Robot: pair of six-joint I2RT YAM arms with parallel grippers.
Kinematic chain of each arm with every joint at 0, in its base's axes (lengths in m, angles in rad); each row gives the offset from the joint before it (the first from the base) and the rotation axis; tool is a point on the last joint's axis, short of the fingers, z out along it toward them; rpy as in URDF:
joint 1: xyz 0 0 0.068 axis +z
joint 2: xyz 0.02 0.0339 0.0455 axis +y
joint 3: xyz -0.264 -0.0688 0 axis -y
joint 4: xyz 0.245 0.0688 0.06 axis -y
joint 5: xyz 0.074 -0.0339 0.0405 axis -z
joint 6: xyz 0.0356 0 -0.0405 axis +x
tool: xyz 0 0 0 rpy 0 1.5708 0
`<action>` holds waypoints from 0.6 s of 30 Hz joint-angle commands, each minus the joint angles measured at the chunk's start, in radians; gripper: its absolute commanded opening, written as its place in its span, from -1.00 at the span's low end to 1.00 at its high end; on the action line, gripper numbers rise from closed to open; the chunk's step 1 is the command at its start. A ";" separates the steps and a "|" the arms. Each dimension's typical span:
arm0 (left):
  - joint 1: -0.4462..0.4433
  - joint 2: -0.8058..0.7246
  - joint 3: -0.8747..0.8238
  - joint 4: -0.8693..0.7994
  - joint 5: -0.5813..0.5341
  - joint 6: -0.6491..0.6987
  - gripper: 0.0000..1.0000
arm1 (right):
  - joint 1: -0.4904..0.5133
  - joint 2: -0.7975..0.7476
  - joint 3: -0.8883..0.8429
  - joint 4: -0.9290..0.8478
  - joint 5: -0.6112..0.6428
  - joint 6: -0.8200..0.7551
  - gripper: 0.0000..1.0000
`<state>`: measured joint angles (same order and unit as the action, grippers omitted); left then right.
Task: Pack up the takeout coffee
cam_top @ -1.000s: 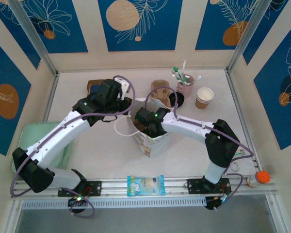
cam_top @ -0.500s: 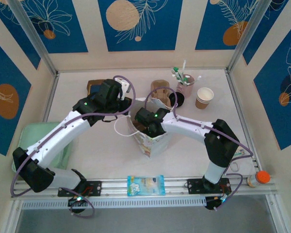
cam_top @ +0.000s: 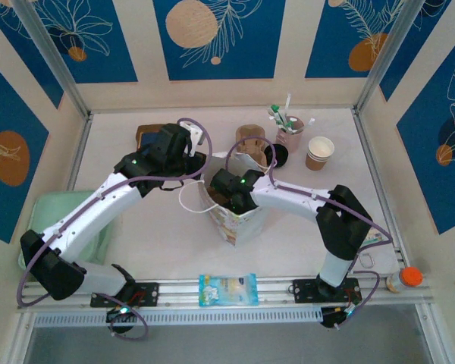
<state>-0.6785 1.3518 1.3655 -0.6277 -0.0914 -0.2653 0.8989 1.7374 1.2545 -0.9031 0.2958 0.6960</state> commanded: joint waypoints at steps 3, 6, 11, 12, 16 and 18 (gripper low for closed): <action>0.004 -0.002 0.019 0.008 -0.024 -0.015 -0.83 | -0.009 0.027 -0.043 -0.037 -0.035 0.015 -0.36; 0.004 -0.002 0.018 0.007 -0.027 -0.014 -0.83 | -0.010 0.030 -0.044 -0.043 -0.039 0.017 -0.36; 0.004 0.001 0.021 0.006 -0.032 -0.012 -0.83 | -0.014 0.029 -0.047 -0.052 -0.041 0.022 -0.36; 0.005 0.000 0.023 0.004 -0.034 -0.011 -0.83 | -0.016 0.027 -0.049 -0.054 -0.043 0.022 -0.36; 0.004 -0.001 0.029 -0.001 -0.044 -0.004 -0.83 | -0.022 0.020 -0.050 -0.070 -0.055 0.026 -0.36; 0.005 0.000 0.032 -0.003 -0.049 -0.003 -0.83 | -0.023 0.017 -0.047 -0.082 -0.059 0.030 -0.35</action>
<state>-0.6785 1.3518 1.3659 -0.6281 -0.1070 -0.2646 0.8906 1.7367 1.2541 -0.9054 0.2829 0.6960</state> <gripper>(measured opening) 0.085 0.815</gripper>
